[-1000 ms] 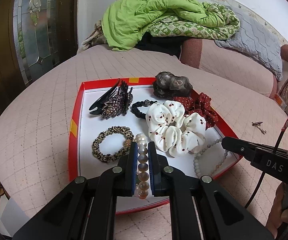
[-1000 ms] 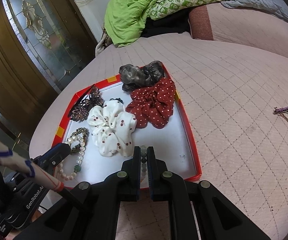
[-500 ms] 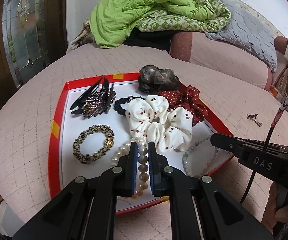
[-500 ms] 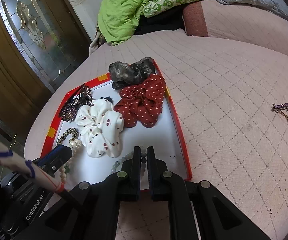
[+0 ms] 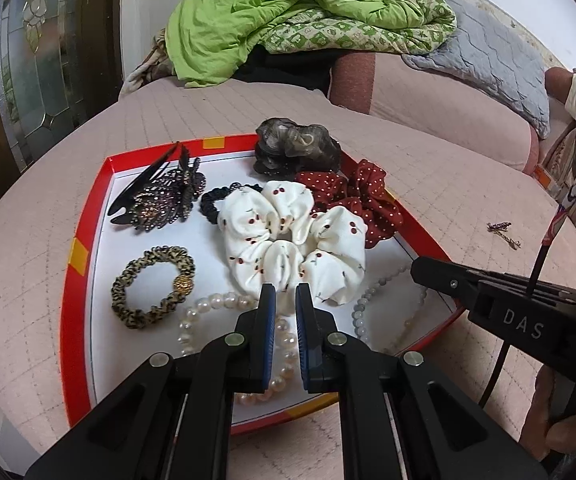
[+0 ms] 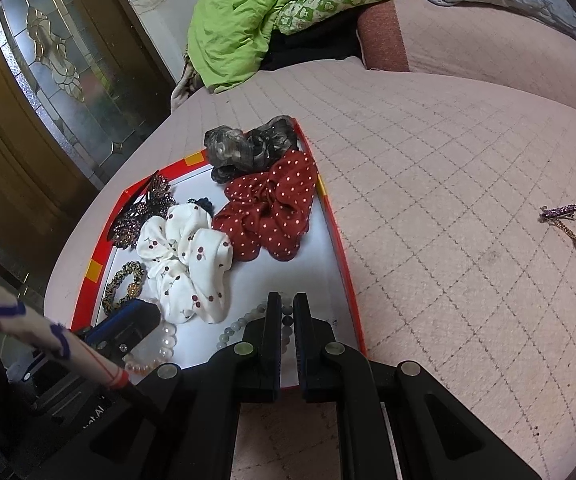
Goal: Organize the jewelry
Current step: 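Lower both grippers into the tray and open them to release the bracelets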
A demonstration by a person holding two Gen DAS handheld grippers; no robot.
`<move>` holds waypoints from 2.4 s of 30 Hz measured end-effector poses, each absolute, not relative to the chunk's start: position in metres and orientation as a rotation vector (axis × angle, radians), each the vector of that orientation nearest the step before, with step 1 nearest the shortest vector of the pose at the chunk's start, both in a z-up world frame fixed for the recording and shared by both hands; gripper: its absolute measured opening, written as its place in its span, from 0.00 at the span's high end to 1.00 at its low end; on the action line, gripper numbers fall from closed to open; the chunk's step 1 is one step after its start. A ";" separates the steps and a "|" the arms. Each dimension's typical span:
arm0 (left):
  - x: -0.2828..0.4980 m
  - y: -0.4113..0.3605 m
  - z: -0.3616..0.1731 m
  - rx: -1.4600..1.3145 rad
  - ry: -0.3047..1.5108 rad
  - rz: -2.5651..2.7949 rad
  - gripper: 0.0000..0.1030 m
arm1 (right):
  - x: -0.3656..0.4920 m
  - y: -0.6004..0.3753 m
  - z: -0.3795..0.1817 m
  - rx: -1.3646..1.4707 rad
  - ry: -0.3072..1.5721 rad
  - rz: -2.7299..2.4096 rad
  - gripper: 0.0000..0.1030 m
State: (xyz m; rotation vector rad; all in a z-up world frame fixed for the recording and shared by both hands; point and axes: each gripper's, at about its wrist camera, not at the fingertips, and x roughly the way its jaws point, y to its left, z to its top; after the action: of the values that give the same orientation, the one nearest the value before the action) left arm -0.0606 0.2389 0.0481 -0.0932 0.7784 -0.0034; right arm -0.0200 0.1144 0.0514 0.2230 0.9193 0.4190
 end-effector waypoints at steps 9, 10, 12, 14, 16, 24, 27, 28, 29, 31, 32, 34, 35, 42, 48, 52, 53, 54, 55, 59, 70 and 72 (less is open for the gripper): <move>-0.057 0.232 0.046 -0.081 0.786 -0.011 0.91 | -0.016 0.109 0.055 0.210 0.909 0.395 0.93; -0.057 0.232 0.046 -0.081 0.787 -0.010 0.91 | -0.015 0.109 0.054 0.206 0.909 0.392 0.93; -0.057 0.231 0.045 -0.082 0.788 -0.010 0.91 | -0.014 0.108 0.053 0.203 0.912 0.387 0.93; -0.056 0.232 0.045 -0.083 0.790 -0.010 0.91 | -0.012 0.108 0.052 0.198 0.914 0.381 0.93; -0.056 0.233 0.044 -0.088 0.792 -0.008 0.91 | -0.011 0.107 0.051 0.195 0.913 0.377 0.93; -0.049 0.241 0.041 -0.127 0.810 0.001 0.91 | -0.003 0.108 0.052 0.164 0.907 0.361 0.93; -0.049 0.242 0.040 -0.133 0.812 0.003 0.91 | 0.000 0.111 0.052 0.152 0.912 0.366 0.93; -0.049 0.242 0.040 -0.133 0.812 0.001 0.91 | 0.000 0.112 0.053 0.146 0.912 0.367 0.93; -0.049 0.242 0.040 -0.134 0.811 0.002 0.91 | 0.001 0.113 0.053 0.143 0.912 0.367 0.93; -0.049 0.242 0.040 -0.135 0.812 0.003 0.91 | 0.001 0.115 0.053 0.139 0.914 0.368 0.93; -0.049 0.242 0.040 -0.135 0.812 0.003 0.91 | 0.001 0.115 0.053 0.140 0.914 0.368 0.93; -0.049 0.242 0.040 -0.133 0.812 0.005 0.91 | 0.001 0.114 0.053 0.143 0.917 0.368 0.92; -0.049 0.242 0.040 -0.132 0.812 0.006 0.91 | 0.002 0.113 0.053 0.146 0.918 0.367 0.91; -0.049 0.244 0.040 -0.132 0.813 0.014 0.90 | -0.001 0.112 0.054 0.151 0.920 0.371 0.91; -0.049 0.249 0.040 -0.133 0.809 0.037 0.83 | -0.007 0.118 0.054 0.138 0.927 0.382 0.91; -0.049 0.255 0.039 -0.145 0.813 0.054 0.80 | -0.008 0.123 0.053 0.127 0.932 0.390 0.91; -0.049 0.257 0.040 -0.152 0.813 0.057 0.79 | -0.008 0.123 0.053 0.127 0.932 0.392 0.91; -0.049 0.257 0.040 -0.155 0.811 0.059 0.77 | -0.008 0.123 0.054 0.127 0.929 0.392 0.91; -0.049 0.258 0.041 -0.158 0.809 0.062 0.76 | -0.009 0.123 0.054 0.129 0.927 0.393 0.91; -0.051 0.258 0.043 -0.158 0.800 0.064 0.72 | -0.011 0.121 0.057 0.135 0.926 0.395 0.91; -0.056 0.265 0.043 -0.152 0.797 0.101 0.62 | -0.023 0.124 0.066 0.137 0.913 0.417 0.87; -0.057 0.266 0.043 -0.151 0.797 0.107 0.59 | -0.025 0.124 0.068 0.137 0.910 0.417 0.84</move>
State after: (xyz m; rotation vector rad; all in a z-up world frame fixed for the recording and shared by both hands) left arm -0.0571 0.2664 0.0426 -0.1514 0.7972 0.1068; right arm -0.0250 0.1238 0.0684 0.1366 0.9100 0.4171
